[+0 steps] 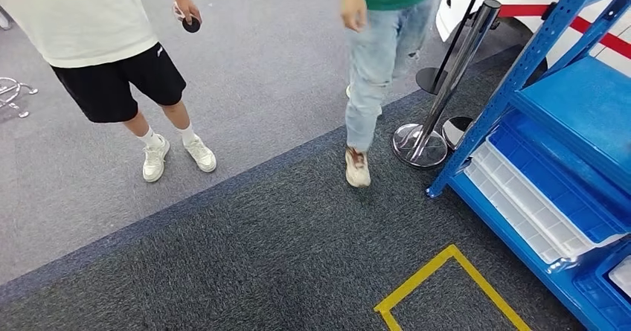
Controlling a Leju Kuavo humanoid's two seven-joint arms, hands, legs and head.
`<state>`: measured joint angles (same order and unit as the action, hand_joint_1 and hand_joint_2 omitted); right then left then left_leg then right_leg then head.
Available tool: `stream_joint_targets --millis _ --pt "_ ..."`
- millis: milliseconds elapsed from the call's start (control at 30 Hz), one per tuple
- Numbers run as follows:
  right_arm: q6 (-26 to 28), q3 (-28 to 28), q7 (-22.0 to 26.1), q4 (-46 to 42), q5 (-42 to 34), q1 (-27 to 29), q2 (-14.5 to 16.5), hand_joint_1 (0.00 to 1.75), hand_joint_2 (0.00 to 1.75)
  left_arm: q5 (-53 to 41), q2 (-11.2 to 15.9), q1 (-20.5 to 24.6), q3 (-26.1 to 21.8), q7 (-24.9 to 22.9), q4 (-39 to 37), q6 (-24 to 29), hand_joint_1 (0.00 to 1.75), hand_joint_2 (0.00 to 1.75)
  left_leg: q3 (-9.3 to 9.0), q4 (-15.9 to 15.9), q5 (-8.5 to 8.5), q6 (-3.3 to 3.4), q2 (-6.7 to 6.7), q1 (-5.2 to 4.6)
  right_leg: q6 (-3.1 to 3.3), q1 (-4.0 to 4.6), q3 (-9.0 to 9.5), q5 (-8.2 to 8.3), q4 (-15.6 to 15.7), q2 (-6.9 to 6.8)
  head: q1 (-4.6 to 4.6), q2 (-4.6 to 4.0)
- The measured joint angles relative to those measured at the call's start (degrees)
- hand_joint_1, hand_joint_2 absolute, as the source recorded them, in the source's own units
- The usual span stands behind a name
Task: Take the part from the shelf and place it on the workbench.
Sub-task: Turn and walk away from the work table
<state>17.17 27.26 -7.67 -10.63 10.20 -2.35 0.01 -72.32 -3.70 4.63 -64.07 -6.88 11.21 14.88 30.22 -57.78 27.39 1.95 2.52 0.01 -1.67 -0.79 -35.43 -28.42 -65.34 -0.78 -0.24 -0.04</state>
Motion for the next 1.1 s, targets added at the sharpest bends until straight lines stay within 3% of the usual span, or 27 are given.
stream_joint_targets --millis 67,100,167,233,333,367,400,433,500,567,667,733,833,867,900,933,967,1033,1100 --pt "0.0 0.0 0.0 0.0 0.0 -0.2 0.0 0.00 0.00 -0.2 -0.1 0.0 0.0 -0.1 0.0 -0.1 0.00 1.75 -0.11 -0.1 0.25 -0.40 0.62 -0.29 0.84 0.59 2.83 1.70 5.8 -1.45 -0.04 0.00" --pt "0.0 0.0 0.0 0.0 0.1 -0.3 0.0 0.00 0.00 -0.3 -0.2 0.1 0.1 -0.1 0.0 -0.1 0.00 1.75 -0.14 -0.2 0.35 -0.65 0.92 -0.40 1.15 0.83 3.20 1.70 6.8 -1.75 -0.06 0.00" --pt "0.0 0.0 0.0 0.0 0.1 -0.3 0.0 0.00 0.00 -0.5 -0.2 0.2 0.1 -0.1 0.0 -0.1 0.00 1.75 -0.30 -0.1 0.51 -1.25 1.40 -0.48 1.59 0.80 3.16 1.85 7.1 -1.09 -0.08 0.00" --pt "0.0 0.1 0.0 0.0 0.1 -0.2 0.0 0.00 0.00 -0.5 -0.2 0.4 0.2 -0.1 0.0 -0.1 0.00 1.75 0.14 -1.6 1.85 -1.94 0.45 -0.38 2.15 0.43 3.31 2.13 7.5 -0.47 -0.15 0.00" --pt "0.0 0.1 -0.1 0.0 0.0 -0.4 0.0 0.00 0.00 -0.5 -0.3 0.3 0.3 -0.1 0.0 -0.1 0.00 1.75 4.51 -11.5 7.21 -2.62 -1.63 0.00 2.68 0.20 3.22 2.34 7.7 0.56 -0.28 0.00" --pt "-0.1 0.1 -0.1 0.0 -0.1 -0.4 0.0 0.00 0.00 -0.6 -0.3 0.2 0.3 -0.1 0.0 -0.1 0.00 1.75 6.09 -14.8 8.33 -2.76 -1.81 0.12 2.71 0.20 3.19 2.36 7.7 1.02 -0.28 0.00" --pt "-0.1 0.2 -0.2 0.0 -0.2 -0.4 0.0 0.00 0.00 -0.6 -0.3 0.1 0.3 -0.1 0.0 -0.1 0.00 1.75 6.91 -16.4 8.32 -2.84 -1.88 0.22 2.71 0.19 3.19 2.36 7.7 1.47 -0.28 0.00" --pt "-0.1 0.2 -0.2 0.0 -0.2 -0.3 0.0 0.00 0.00 -0.6 -0.3 0.0 0.3 -0.1 0.0 -0.1 0.00 1.75 6.68 -15.7 7.12 -2.88 -1.93 0.32 2.68 0.17 3.25 2.35 7.6 1.96 -0.29 0.00" --pt "-0.1 0.3 -0.2 0.0 -0.4 -0.3 0.1 0.00 0.00 -0.6 -0.3 0.0 0.4 -0.1 0.0 -0.1 0.00 1.75 3.70 -8.8 2.81 -2.77 -2.55 0.54 2.49 0.09 3.36 2.25 7.4 2.88 -0.31 0.00" --pt "0.0 0.3 -0.3 0.0 -0.4 -0.5 0.1 0.00 0.00 -0.7 -0.3 0.0 0.4 -0.1 0.0 -0.2 0.00 1.75 1.01 -2.3 0.41 -2.46 -3.93 0.62 1.95 0.14 3.13 2.12 7.0 3.67 -0.32 0.00" --pt "0.0 0.4 -0.4 0.0 -0.6 -0.4 0.1 0.00 0.00 -0.9 -0.4 0.2 0.5 0.1 0.0 -0.3 0.00 1.75 0.45 -0.6 0.21 -1.60 -4.21 0.49 0.79 0.05 2.67 2.30 6.9 4.52 -0.30 0.00" --pt "0.1 0.5 -0.4 0.0 -0.7 -0.3 0.1 0.00 0.00 -0.9 -0.5 0.3 0.5 0.2 0.0 -0.5 0.00 1.75 0.29 -0.1 -0.24 -0.75 -3.49 0.60 0.19 -0.03 2.19 1.51 5.9 3.69 -0.25 0.00" --pt "0.2 0.7 -0.4 0.0 -0.9 -0.5 0.1 0.00 0.00 -1.0 -0.6 0.2 0.6 0.5 0.0 -0.7 0.00 1.75 0.34 0.3 -0.49 -0.04 -2.22 0.59 -0.34 -0.09 -1.95 -3.46 -3.0 1.69 -0.16 0.00" --pt "0.2 0.9 -0.4 0.0 -0.9 -0.5 0.2 0.00 0.00 -1.0 -0.6 0.2 0.6 0.6 0.0 -0.7 0.00 1.75 0.37 0.2 -0.46 0.01 -1.82 0.52 -0.48 -0.13 -3.56 -4.77 -6.4 1.52 -0.17 0.00" --pt "0.2 1.0 -0.4 0.0 -1.0 -0.5 0.2 0.00 0.00 -1.1 -0.6 0.2 0.6 0.6 0.0 -0.7 0.00 1.75 0.36 0.2 -0.42 0.02 -1.44 0.48 -0.57 -0.15 -4.46 -5.08 -8.3 1.43 -0.17 0.00" --pt "0.2 1.1 -0.4 0.0 -1.0 -0.4 0.2 0.00 0.00 -1.1 -0.6 0.2 0.7 0.7 0.0 -0.8 0.00 1.75 0.31 0.2 -0.37 -0.02 -1.12 0.45 -0.58 -0.16 -4.39 -4.32 -8.1 1.34 -0.17 0.00" --pt "0.3 1.2 -0.4 0.0 -1.0 -0.4 0.2 0.00 0.00 -1.1 -0.7 0.2 0.8 0.7 0.0 -0.8 0.00 1.75 0.19 0.2 -0.29 -0.10 -0.79 0.45 -0.48 -0.15 -3.18 -2.60 -5.8 1.15 -0.17 0.00" --pt "0.3 1.3 -0.4 0.0 -1.1 -0.4 0.2 0.00 0.00 -1.2 -0.8 0.3 0.9 0.8 0.0 -0.9 0.00 1.75 -0.11 0.1 -0.03 -0.44 -0.19 0.31 0.05 0.14 0.76 0.96 2.0 -0.35 -0.16 -0.01" --pt "0.3 1.5 -0.5 0.0 -1.2 -0.6 0.2 0.00 0.00 -1.4 -0.9 0.4 1.0 0.9 0.0 -1.0 0.00 1.75 -0.26 0.1 0.23 -0.98 0.34 0.08 0.78 0.62 2.89 2.17 6.6 -1.55 -0.20 0.00"
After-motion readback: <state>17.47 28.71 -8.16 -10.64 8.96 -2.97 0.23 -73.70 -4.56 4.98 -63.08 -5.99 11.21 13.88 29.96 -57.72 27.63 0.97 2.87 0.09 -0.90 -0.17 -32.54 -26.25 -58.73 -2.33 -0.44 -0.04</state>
